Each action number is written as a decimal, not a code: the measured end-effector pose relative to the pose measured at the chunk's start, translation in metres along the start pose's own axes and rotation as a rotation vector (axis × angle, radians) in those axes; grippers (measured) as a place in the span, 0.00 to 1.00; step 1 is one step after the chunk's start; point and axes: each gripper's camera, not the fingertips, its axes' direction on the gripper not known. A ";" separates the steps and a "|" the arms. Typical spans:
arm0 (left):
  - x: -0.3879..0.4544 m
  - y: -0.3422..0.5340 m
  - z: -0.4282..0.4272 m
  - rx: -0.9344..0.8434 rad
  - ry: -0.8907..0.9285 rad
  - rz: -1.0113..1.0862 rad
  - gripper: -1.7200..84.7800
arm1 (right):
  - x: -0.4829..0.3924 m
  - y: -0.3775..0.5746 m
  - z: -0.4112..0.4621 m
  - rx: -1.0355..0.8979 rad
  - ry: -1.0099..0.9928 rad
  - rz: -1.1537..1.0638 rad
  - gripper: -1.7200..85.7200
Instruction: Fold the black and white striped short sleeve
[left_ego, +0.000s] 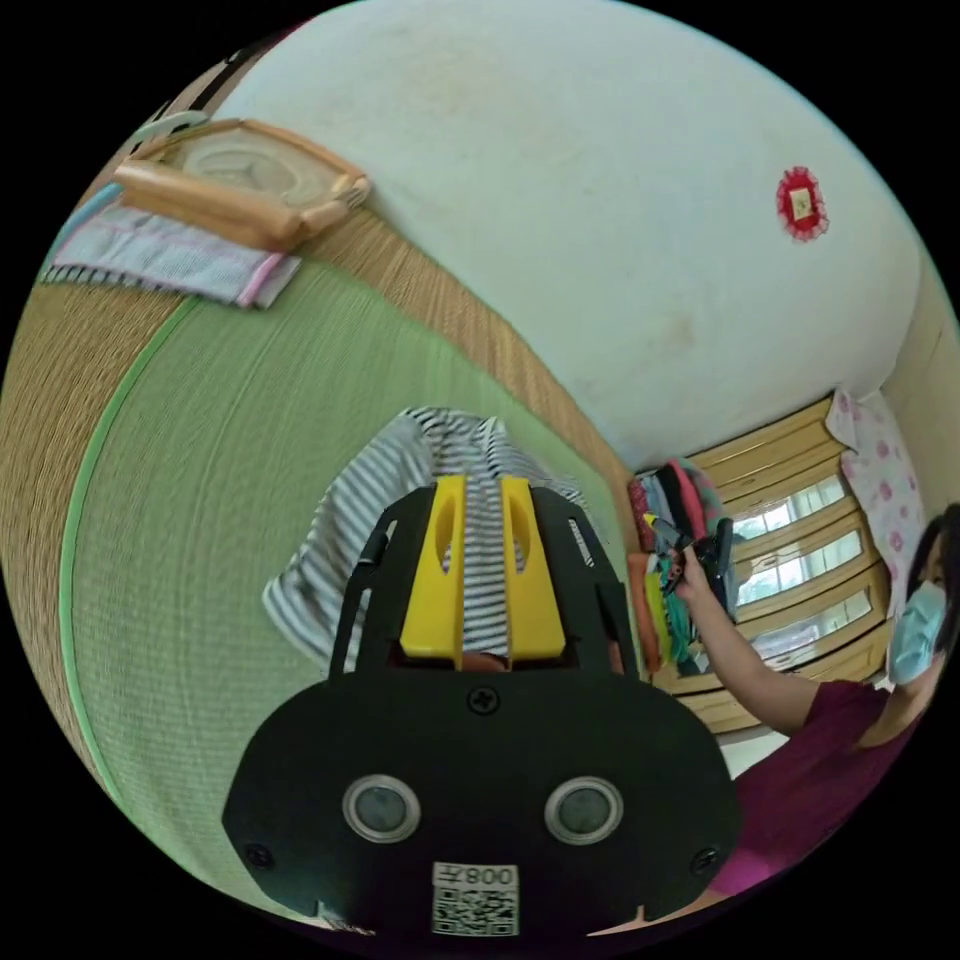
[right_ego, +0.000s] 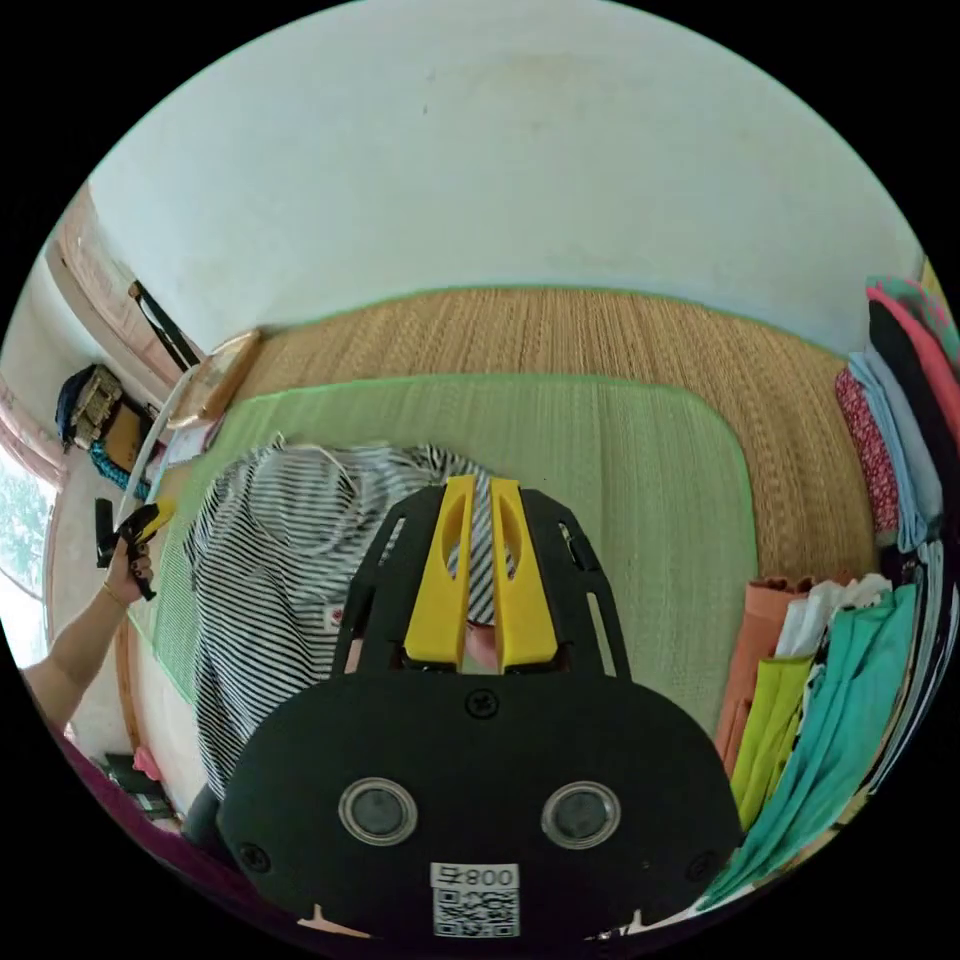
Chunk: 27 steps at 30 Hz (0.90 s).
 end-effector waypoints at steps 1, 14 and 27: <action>0.001 0.008 0.009 -0.014 -0.041 -0.002 0.10 | -0.003 0.011 0.024 -0.028 0.022 0.000 0.07; 0.052 -0.026 0.123 -0.056 -0.263 -0.006 0.03 | -0.083 0.036 0.203 -0.173 0.191 -0.042 0.02; 0.122 -0.029 0.149 0.129 -0.141 0.028 0.05 | -0.128 0.067 0.236 -0.001 0.027 0.063 0.02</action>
